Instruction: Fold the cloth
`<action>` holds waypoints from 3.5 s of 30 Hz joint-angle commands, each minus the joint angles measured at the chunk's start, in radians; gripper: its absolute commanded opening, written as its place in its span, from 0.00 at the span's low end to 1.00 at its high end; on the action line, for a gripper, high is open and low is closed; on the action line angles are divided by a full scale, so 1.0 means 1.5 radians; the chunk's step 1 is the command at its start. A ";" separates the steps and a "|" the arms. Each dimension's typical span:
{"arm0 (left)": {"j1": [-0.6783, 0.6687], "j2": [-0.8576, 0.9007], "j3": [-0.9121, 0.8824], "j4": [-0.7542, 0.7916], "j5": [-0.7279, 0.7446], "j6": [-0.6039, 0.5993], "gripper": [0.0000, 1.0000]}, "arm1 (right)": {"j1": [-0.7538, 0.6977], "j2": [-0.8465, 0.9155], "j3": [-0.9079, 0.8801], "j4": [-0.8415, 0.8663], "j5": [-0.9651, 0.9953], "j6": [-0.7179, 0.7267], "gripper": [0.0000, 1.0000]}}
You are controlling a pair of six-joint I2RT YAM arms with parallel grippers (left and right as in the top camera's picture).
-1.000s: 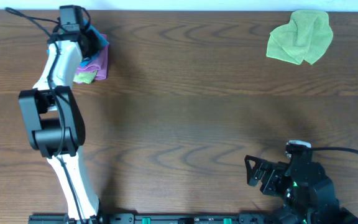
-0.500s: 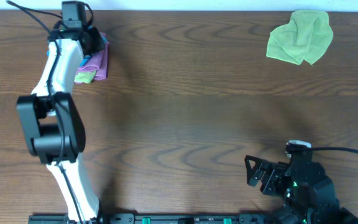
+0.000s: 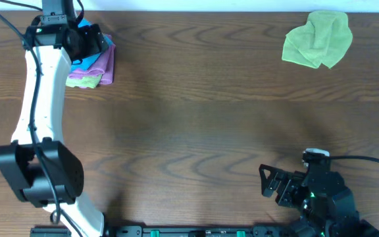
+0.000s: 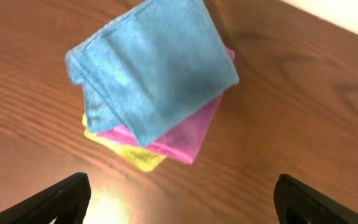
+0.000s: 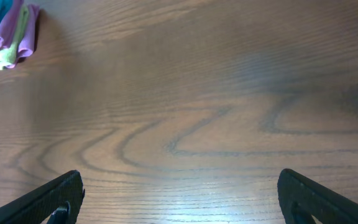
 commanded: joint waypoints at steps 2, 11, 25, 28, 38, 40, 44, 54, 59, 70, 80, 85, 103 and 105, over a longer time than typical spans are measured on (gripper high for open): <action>0.001 -0.060 0.014 -0.056 -0.010 0.019 0.95 | -0.005 -0.002 0.001 0.000 0.002 0.006 0.99; 0.001 -0.180 0.011 -0.263 -0.006 0.023 0.95 | -0.005 -0.002 0.001 0.000 0.002 0.006 0.99; 0.001 -0.390 -0.133 -0.315 -0.007 0.045 0.95 | -0.005 -0.002 0.001 0.000 0.002 0.006 0.99; 0.001 -0.479 -0.250 -0.235 -0.004 0.044 0.95 | -0.005 -0.002 0.001 0.000 0.002 0.006 0.99; 0.001 -0.783 -0.606 -0.008 0.000 0.050 0.95 | -0.005 -0.002 0.001 0.000 0.002 0.006 0.99; 0.001 -0.836 -0.673 0.030 0.001 0.056 0.95 | -0.005 -0.002 0.001 0.000 0.002 0.006 0.99; 0.001 -0.935 -0.789 0.062 0.003 0.106 0.95 | -0.005 -0.002 0.001 0.000 0.002 0.006 0.99; 0.001 -1.131 -0.940 0.065 0.000 0.167 0.95 | -0.005 -0.002 0.001 0.000 0.002 0.006 0.99; 0.000 -1.198 -0.976 0.065 0.000 0.167 0.95 | -0.005 -0.002 0.001 0.000 0.002 0.006 0.99; -0.018 -1.241 -1.009 0.048 -0.002 0.188 0.95 | -0.005 -0.002 0.001 0.000 0.002 0.006 0.99; -0.018 -1.253 -1.014 0.004 -0.003 0.225 0.95 | -0.005 -0.002 0.001 0.000 0.002 0.006 0.99; -0.018 -1.253 -1.014 -0.021 -0.003 0.226 0.95 | -0.005 -0.002 0.001 0.000 0.002 0.006 0.99; -0.018 -1.253 -1.014 -0.034 -0.002 0.224 0.95 | -0.005 -0.002 0.001 -0.010 0.003 0.006 0.99; -0.018 -1.253 -1.014 -0.034 -0.002 0.224 0.95 | -0.005 -0.002 0.001 -0.023 0.003 0.006 0.99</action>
